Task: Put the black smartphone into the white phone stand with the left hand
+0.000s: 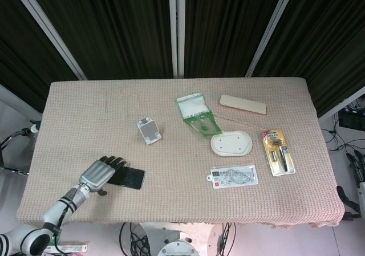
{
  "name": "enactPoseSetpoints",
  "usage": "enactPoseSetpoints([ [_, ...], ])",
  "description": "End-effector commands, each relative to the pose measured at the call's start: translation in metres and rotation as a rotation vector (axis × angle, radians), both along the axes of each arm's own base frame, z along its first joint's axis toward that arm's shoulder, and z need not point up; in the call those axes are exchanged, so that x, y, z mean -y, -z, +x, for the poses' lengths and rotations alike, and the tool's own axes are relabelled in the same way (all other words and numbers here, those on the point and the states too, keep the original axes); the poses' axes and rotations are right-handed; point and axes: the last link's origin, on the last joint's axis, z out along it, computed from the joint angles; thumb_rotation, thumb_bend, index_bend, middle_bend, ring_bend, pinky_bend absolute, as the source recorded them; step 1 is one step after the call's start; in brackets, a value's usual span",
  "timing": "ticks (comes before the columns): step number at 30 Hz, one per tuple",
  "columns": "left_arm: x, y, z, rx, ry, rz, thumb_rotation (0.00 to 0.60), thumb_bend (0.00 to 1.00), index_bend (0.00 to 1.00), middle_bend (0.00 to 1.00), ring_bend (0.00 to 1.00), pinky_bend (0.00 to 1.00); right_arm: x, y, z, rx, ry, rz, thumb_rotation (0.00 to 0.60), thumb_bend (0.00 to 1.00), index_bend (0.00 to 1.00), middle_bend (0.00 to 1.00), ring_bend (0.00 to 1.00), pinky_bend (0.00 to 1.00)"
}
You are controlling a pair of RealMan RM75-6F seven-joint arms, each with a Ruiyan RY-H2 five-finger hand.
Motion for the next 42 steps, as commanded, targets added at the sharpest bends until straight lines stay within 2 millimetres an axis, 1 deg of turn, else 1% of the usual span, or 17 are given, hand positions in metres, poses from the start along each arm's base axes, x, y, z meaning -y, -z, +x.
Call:
enactPoseSetpoints([
  [1, -0.007, 0.000, 0.018, 0.009, -0.010, -0.036, 0.600, 0.02, 0.08, 0.05, 0.08, 0.18, 0.000, 0.001, 0.000, -0.002, 0.001, 0.003, 0.600, 0.25, 0.00, 0.00, 0.00, 0.00],
  [5, -0.011, 0.003, 0.022, 0.009, -0.019, -0.036, 0.600, 0.03, 0.09, 0.05, 0.08, 0.18, 0.000, 0.000, 0.001, -0.005, 0.000, 0.001, 0.600, 0.25, 0.00, 0.00, 0.00, 0.00],
  [12, -0.013, 0.008, 0.024, 0.016, -0.032, -0.030, 0.600, 0.04, 0.13, 0.05, 0.08, 0.18, -0.001, -0.001, 0.001, -0.010, 0.007, 0.002, 0.600, 0.25, 0.00, 0.00, 0.00, 0.00],
  [22, -0.012, 0.013, 0.022, 0.028, -0.032, -0.006, 0.600, 0.05, 0.18, 0.05, 0.08, 0.18, -0.001, 0.001, 0.001, -0.009, 0.012, 0.031, 0.600, 0.25, 0.00, 0.00, 0.00, 0.00],
  [28, -0.014, 0.016, 0.022, 0.032, -0.021, 0.013, 0.600, 0.06, 0.24, 0.06, 0.08, 0.18, -0.002, 0.001, 0.000, -0.009, 0.021, 0.032, 0.600, 0.26, 0.00, 0.00, 0.00, 0.00],
  [42, -0.015, 0.018, 0.021, 0.028, -0.017, 0.025, 0.600, 0.07, 0.27, 0.07, 0.08, 0.18, -0.003, 0.002, -0.002, -0.012, 0.044, 0.049, 0.600, 0.27, 0.00, 0.00, 0.00, 0.00],
])
